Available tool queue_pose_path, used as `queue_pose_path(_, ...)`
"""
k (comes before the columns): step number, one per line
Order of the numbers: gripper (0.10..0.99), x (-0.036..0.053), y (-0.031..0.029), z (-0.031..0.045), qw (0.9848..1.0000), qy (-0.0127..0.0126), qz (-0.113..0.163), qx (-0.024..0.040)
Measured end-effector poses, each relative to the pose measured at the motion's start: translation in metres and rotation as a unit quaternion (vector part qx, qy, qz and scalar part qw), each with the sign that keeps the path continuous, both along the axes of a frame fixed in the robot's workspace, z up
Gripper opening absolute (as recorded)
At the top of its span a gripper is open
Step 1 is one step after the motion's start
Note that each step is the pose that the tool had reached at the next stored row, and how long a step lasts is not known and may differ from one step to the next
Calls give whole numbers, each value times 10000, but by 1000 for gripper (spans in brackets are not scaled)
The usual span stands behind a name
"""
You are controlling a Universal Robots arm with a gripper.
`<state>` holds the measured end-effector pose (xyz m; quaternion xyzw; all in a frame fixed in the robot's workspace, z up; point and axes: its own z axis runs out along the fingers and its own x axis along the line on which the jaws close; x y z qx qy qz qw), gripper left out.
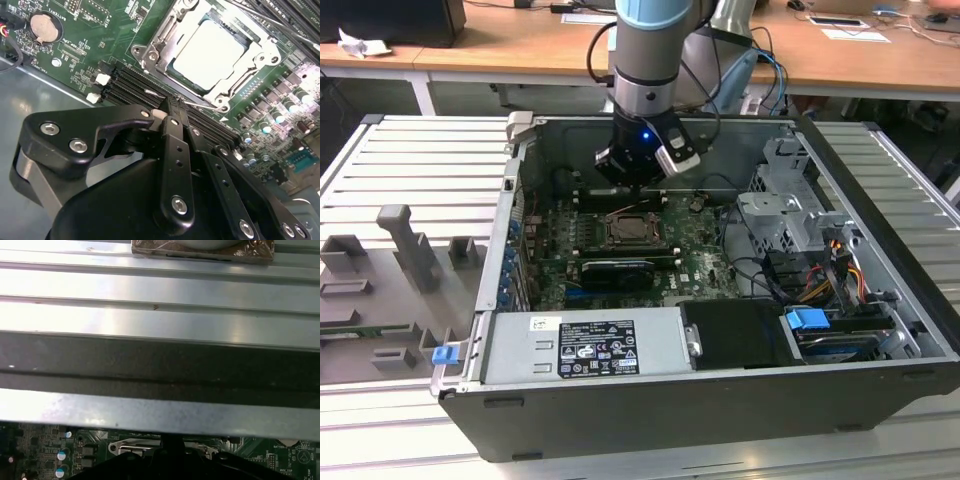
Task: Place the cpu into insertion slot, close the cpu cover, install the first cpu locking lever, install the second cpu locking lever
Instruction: 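Install the first cpu locking lever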
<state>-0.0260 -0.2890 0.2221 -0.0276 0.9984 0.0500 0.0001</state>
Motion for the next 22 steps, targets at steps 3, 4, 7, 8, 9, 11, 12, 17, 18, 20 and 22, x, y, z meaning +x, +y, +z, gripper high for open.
queue_pose_path(3,106,22,3,-19,10000,-1,0,3)
queue_pose_path(4,106,24,2,-26,10000,0,0,11)
queue_pose_path(7,106,31,3,-41,10000,0,-1,35)
queue_pose_path(8,106,37,3,-44,10000,0,-2,45)
queue_pose_path(9,106,42,3,-46,10000,0,-2,56)
queue_pose_path(11,106,52,3,-53,10000,-1,-1,74)
queue_pose_path(12,106,58,3,-58,10000,0,-1,75)
queue_pose_path(17,106,92,3,-87,10000,0,-1,75)
queue_pose_path(18,106,96,3,-101,10000,0,-1,75)
queue_pose_path(20,106,102,3,-121,10000,0,-2,75)
queue_pose_path(22,106,112,2,-143,10000,0,-1,74)
